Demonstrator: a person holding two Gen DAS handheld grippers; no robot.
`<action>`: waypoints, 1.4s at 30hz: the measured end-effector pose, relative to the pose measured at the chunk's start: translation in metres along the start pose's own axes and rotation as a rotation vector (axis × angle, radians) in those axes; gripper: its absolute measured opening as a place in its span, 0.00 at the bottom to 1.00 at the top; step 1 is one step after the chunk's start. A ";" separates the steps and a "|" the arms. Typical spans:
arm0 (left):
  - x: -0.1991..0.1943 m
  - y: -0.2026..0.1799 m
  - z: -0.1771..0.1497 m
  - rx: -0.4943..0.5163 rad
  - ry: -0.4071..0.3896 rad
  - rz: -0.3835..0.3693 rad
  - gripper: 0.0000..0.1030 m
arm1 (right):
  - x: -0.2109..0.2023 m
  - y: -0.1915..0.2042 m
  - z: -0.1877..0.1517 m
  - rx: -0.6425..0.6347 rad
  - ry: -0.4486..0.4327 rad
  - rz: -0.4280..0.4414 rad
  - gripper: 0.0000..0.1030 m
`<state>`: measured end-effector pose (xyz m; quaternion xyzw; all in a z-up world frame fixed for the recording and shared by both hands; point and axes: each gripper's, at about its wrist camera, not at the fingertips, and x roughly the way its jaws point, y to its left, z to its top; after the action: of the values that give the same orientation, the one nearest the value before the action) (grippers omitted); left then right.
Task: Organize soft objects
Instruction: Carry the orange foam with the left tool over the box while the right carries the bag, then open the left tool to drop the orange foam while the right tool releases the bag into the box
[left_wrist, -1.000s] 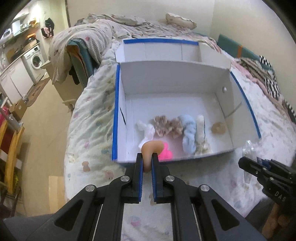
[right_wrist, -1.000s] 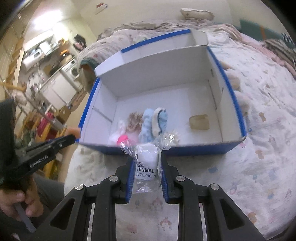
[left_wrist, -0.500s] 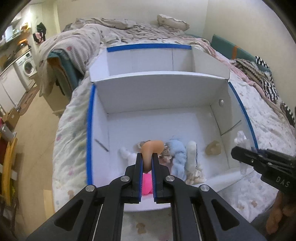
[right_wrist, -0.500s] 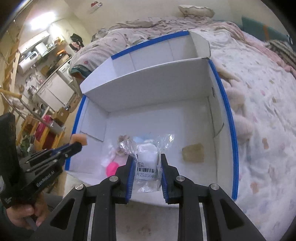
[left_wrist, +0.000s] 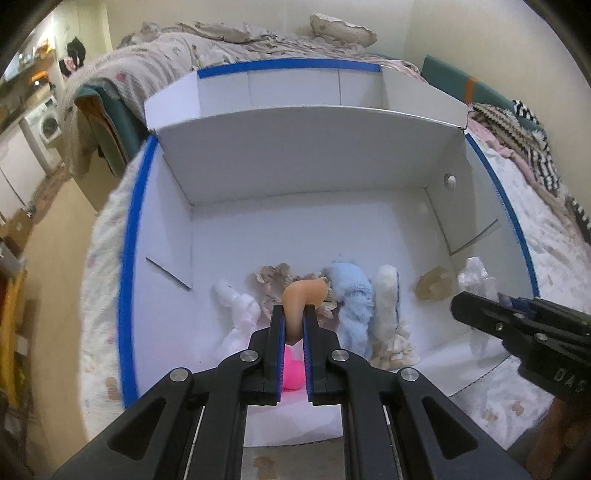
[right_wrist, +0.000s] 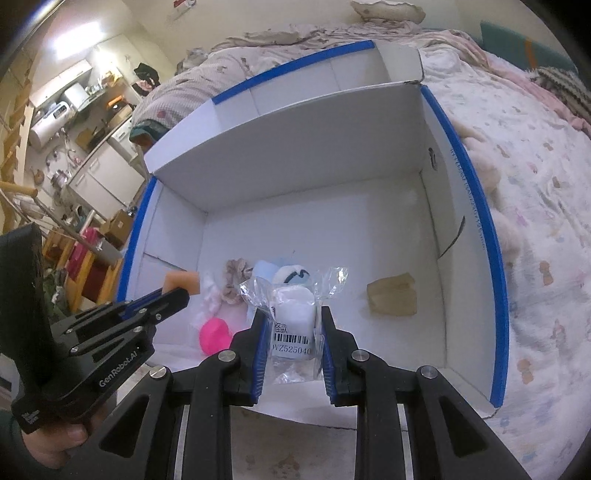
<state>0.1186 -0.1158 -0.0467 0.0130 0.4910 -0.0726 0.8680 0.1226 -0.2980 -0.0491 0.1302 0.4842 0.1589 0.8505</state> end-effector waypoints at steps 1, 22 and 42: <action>0.001 0.001 -0.001 -0.007 0.006 -0.003 0.08 | 0.002 0.000 0.000 -0.004 0.006 -0.001 0.26; 0.003 0.004 -0.004 -0.004 0.020 0.016 0.14 | 0.009 0.003 -0.001 0.005 0.026 0.028 0.30; -0.034 0.020 -0.004 -0.059 -0.048 0.027 0.46 | -0.023 0.000 -0.001 0.052 -0.088 -0.009 0.95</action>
<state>0.1005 -0.0915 -0.0207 -0.0078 0.4719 -0.0467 0.8804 0.1106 -0.3073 -0.0321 0.1567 0.4507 0.1364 0.8681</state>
